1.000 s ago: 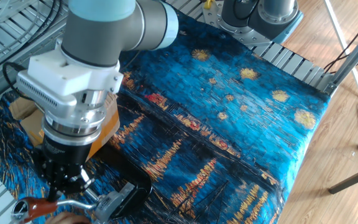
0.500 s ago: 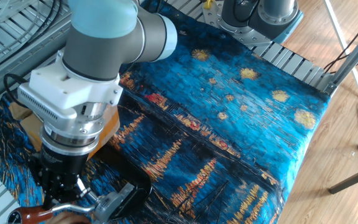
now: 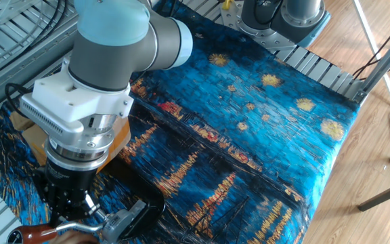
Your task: Pull up the lever
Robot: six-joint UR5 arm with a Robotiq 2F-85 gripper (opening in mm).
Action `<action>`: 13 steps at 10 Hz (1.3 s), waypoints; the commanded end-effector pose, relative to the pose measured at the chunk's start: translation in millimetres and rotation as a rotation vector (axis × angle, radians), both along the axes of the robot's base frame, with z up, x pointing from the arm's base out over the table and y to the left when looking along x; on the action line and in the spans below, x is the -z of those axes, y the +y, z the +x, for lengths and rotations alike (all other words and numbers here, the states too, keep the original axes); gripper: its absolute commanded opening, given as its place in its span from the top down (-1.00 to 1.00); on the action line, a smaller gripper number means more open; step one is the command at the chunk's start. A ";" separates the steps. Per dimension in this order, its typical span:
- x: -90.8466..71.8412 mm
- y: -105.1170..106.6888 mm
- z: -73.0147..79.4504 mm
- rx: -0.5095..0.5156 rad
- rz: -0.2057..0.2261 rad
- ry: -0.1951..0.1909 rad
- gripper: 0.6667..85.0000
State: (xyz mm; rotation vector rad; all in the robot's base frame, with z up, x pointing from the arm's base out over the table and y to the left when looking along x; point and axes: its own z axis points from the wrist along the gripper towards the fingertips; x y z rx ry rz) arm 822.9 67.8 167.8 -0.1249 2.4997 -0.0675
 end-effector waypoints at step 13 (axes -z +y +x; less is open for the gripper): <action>-2.9 0.9 2.0 0.025 0.005 0.003 0.75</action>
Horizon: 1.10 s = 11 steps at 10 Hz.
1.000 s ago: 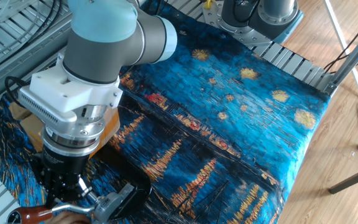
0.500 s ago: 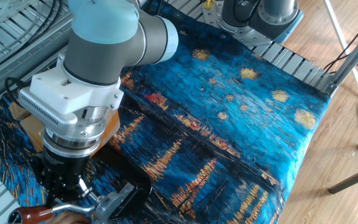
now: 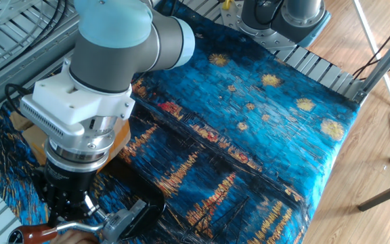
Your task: Pull up the lever
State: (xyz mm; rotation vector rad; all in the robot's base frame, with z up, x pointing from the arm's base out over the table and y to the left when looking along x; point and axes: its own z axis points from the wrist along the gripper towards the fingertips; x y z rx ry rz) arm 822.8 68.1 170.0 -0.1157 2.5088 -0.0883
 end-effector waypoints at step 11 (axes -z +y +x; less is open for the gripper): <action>0.6 -2.8 -3.0 0.018 0.014 0.013 0.76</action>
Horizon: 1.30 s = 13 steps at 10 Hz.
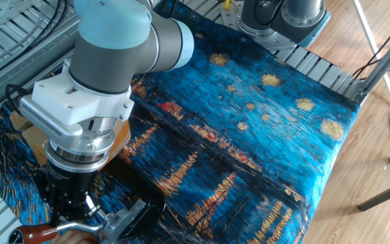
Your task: Pull up the lever
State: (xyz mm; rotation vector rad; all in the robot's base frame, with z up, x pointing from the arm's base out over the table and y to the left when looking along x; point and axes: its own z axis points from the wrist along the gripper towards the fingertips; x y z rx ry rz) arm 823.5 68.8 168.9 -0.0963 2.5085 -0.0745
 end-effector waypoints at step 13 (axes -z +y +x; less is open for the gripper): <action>-48.5 -11.4 -167.6 -0.022 -0.003 0.382 0.98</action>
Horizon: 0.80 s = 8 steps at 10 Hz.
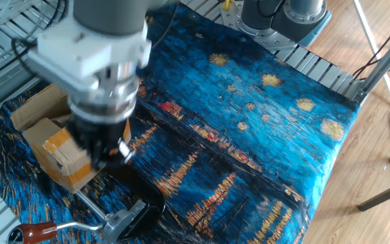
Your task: Pull up the lever
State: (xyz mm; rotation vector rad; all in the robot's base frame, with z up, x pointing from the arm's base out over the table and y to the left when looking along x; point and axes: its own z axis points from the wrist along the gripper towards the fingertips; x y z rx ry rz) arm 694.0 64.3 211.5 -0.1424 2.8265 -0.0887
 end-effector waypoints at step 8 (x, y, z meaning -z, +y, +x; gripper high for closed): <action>-5.9 -10.7 -70.7 0.219 0.106 0.194 0.98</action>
